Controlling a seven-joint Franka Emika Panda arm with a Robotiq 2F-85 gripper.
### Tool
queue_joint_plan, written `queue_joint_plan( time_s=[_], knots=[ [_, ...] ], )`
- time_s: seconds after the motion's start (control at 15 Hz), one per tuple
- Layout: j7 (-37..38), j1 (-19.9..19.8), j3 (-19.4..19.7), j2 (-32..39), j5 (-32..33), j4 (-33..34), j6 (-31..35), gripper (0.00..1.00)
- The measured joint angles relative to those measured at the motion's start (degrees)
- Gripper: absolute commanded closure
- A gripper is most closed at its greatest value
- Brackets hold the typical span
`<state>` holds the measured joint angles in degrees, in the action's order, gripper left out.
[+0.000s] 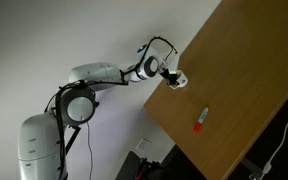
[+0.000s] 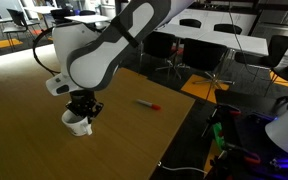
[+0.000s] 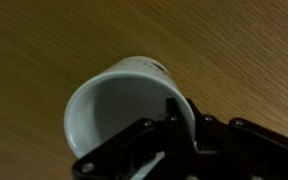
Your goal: Move the mug to the left
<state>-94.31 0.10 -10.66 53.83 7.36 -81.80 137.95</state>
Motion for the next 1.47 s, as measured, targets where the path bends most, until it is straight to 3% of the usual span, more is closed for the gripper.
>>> queue_joint_plan(
  time_s=[0.6,1.47],
  knots=[
    [3.4,0.7,-0.2,-3.7,0.0,-6.6,1.7,0.97],
    [15.1,2.0,-0.1,-12.8,0.2,-26.0,15.4,0.97]
  ],
)
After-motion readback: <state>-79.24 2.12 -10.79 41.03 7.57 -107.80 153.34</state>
